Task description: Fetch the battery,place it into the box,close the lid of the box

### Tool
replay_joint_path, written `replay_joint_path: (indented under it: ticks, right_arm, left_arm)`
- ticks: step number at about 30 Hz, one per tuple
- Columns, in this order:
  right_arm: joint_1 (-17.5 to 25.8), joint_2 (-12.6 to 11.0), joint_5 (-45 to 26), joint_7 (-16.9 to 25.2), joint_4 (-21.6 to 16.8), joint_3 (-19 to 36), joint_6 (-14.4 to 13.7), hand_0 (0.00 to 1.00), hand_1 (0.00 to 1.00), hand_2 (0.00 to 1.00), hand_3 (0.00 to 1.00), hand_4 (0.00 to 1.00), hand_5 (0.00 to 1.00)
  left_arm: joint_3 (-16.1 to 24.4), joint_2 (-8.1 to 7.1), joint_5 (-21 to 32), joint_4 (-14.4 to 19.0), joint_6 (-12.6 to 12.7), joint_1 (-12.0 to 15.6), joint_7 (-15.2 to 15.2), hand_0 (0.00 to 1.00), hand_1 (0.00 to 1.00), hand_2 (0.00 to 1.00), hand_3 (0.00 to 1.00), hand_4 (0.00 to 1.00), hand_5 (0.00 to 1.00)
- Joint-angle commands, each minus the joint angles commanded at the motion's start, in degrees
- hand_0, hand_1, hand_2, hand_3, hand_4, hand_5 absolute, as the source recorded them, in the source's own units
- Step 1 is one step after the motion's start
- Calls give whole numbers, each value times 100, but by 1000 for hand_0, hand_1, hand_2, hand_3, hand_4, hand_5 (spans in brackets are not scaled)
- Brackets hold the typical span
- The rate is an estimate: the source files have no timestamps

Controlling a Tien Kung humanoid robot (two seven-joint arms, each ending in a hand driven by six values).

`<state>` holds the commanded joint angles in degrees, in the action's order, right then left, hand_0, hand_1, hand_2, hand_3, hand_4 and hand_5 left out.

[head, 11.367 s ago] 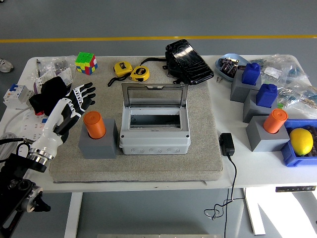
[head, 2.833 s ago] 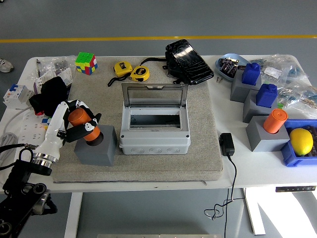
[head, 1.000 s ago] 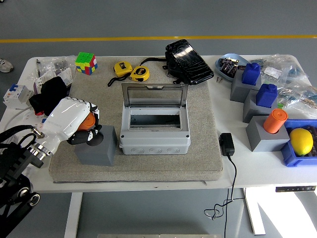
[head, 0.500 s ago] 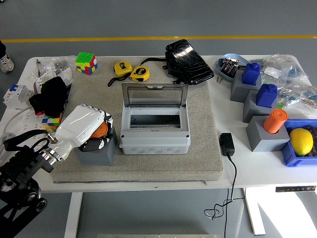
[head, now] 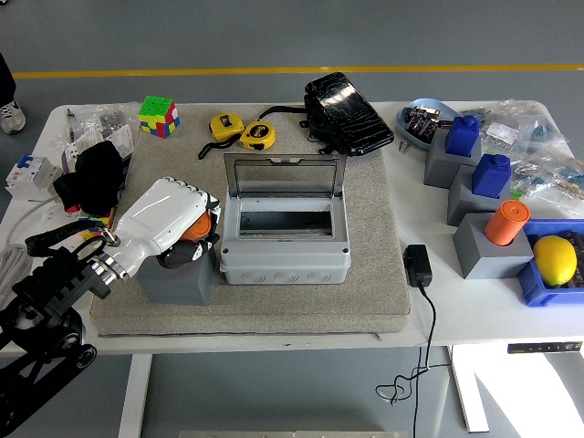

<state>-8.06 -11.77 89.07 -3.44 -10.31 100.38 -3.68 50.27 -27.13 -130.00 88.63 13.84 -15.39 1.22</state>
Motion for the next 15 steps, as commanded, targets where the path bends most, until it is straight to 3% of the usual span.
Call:
replay_joint_path:
  ticks: [15]
  right_arm:
    - [-17,36,49,-22,0,53,-3,851,833,791,816,998,998]
  left_arm:
    - [-228,209,0,-507,-69,-645,-48,43,98,255,287,623,2]
